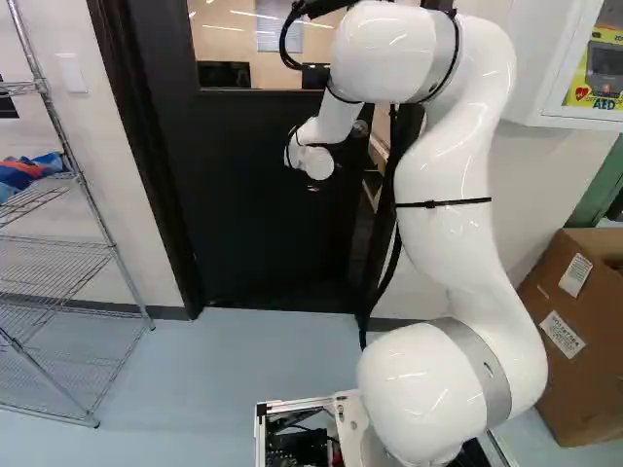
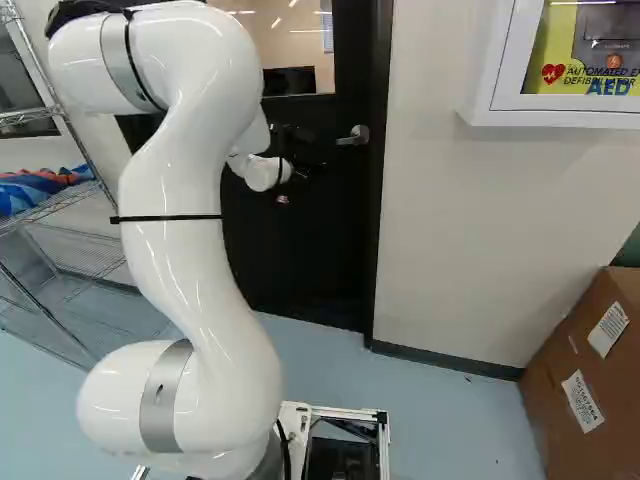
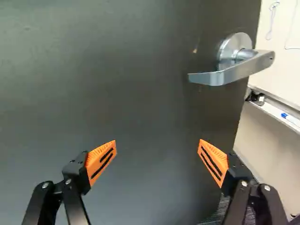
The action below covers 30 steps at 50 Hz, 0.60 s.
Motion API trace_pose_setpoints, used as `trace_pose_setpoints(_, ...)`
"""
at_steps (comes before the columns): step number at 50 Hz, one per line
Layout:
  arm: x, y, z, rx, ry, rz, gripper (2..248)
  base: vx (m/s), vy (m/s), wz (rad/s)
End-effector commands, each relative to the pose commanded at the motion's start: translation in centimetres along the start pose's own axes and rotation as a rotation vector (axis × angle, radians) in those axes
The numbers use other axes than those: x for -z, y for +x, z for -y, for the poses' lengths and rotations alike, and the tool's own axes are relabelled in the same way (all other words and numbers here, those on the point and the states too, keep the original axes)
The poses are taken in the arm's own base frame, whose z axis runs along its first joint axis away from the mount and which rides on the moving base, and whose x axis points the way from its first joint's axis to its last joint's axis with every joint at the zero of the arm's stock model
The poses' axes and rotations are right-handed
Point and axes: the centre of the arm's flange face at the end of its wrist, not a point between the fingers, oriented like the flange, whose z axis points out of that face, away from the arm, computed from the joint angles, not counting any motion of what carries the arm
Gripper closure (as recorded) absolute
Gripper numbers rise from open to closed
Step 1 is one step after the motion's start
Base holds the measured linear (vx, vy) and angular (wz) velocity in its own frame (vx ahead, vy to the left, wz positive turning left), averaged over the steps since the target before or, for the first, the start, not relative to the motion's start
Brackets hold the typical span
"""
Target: Open the door and move inside
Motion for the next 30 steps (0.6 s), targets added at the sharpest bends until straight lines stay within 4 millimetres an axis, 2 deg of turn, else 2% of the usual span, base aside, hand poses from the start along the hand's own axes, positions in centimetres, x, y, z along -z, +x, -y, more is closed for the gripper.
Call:
trace_pose_setpoints(14, 0.6, -0.6, 3.0, 0.106, 0.141, 0.005, 3, 0.000, 0.000, 0.000)
trace_pose_setpoints(30, -1.7, -1.2, 5.8, 0.150, 0.216, -0.012, 3, 0.000, 0.000, 0.000)
